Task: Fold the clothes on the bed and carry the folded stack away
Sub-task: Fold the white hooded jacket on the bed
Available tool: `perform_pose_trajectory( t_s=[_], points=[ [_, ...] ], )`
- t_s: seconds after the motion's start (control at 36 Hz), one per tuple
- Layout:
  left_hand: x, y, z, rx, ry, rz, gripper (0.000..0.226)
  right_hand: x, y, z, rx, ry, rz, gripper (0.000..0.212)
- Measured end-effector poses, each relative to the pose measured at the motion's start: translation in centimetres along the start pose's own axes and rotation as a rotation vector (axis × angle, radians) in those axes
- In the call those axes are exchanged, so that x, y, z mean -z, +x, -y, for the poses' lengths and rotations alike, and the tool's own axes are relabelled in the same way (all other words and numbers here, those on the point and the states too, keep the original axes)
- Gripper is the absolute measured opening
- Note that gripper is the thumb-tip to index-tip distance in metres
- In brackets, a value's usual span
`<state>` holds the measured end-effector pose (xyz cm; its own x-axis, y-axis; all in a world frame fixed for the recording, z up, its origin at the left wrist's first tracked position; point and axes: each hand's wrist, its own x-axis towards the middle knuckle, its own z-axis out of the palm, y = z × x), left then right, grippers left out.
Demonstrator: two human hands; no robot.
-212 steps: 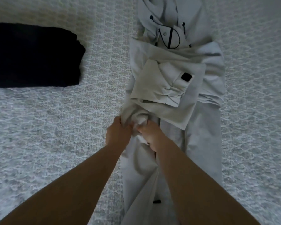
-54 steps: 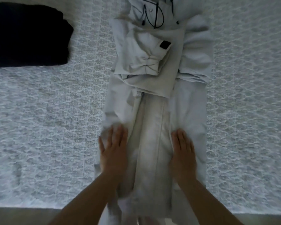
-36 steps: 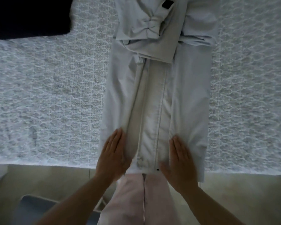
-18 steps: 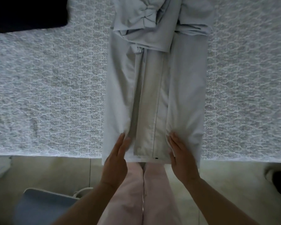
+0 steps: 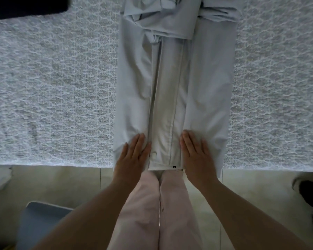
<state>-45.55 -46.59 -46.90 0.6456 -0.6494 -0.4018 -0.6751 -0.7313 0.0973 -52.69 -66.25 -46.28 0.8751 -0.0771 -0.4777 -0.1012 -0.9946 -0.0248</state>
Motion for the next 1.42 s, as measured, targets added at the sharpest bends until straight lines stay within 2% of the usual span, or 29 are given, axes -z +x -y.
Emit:
perform_pose_trajectory(
  t_s=[0.08, 0.17, 0.25, 0.31, 0.39, 0.5, 0.61, 0.72, 0.78, 0.89, 0.94, 1.06, 1.19, 1.25, 1.36, 1.42],
  points=[
    [0.9, -0.3, 0.4, -0.022, -0.077, 0.069, 0.074, 0.2, -0.4, -0.4, 0.044, 0.127, 0.033, 0.078],
    [2.0, -0.5, 1.3, -0.029, -0.202, 0.14, 0.081, 0.9, -0.5, -0.9, 0.098, 0.283, -0.026, 0.068],
    [3.3, -0.5, 2.1, 0.019, -0.29, 0.231, 0.069, 2.2, -0.3, -1.3, 0.081, 0.346, -0.158, 0.057],
    [4.4, 0.1, 2.5, 0.077, -0.318, 0.253, 0.06, 3.2, 0.0, -1.4, 0.056, 0.352, -0.175, 0.05],
    [6.6, 1.6, 2.9, 0.139, -0.376, 0.269, 0.049, 4.9, 0.5, -0.9, -0.058, 0.254, 0.012, 0.033],
    [9.5, 3.3, 3.3, 0.167, -0.355, 0.366, 0.041, 6.6, 2.1, -1.8, -0.273, 0.309, 0.207, 0.03],
    [12.7, 5.4, 4.0, 0.169, -0.318, 0.498, 0.034, 10.0, 4.7, -4.7, -0.227, 0.436, 0.427, 0.023],
    [15.8, 8.3, 5.5, 0.054, -0.196, 0.584, 0.043, 13.4, 7.1, -6.8, -0.047, 0.259, 0.565, 0.03],
    [17.1, 10.0, 6.5, 0.05, -0.077, 0.514, 0.041, 15.4, 8.8, -7.7, 0.007, 0.139, 0.54, 0.031],
    [18.8, 13.6, 8.4, 0.115, -0.009, 0.398, 0.014, 18.7, 12.2, -9.8, -0.012, 0.067, 0.409, 0.033],
    [19.2, 15.3, 9.0, 0.166, -0.013, 0.33, 0.018, 19.8, 13.7, -10.5, -0.067, 0.073, 0.273, 0.033],
    [19.9, 18.6, 9.9, 0.185, 0.031, 0.099, 0.014, 20.7, 16.2, -11.0, -0.103, -0.073, 0.024, 0.018],
    [20.9, 23.2, 11.9, 0.106, 0.253, -0.127, 0.019, 20.8, 20.3, -11.7, -0.124, -0.214, -0.085, 0.018],
    [21.7, 24.4, 12.3, 0.089, 0.199, -0.242, 0.022, 20.7, 21.4, -12.3, -0.17, -0.223, -0.095, 0.019],
    [22.0, 24.5, 11.4, 0.16, -0.183, -0.545, 0.031, 19.9, 22.0, -13.1, -0.23, -0.199, -0.102, 0.019],
    [20.7, 22.9, 10.2, 0.16, -0.251, -0.592, 0.042, 19.4, 22.3, -13.4, -0.246, -0.164, -0.117, 0.019]
  ],
)
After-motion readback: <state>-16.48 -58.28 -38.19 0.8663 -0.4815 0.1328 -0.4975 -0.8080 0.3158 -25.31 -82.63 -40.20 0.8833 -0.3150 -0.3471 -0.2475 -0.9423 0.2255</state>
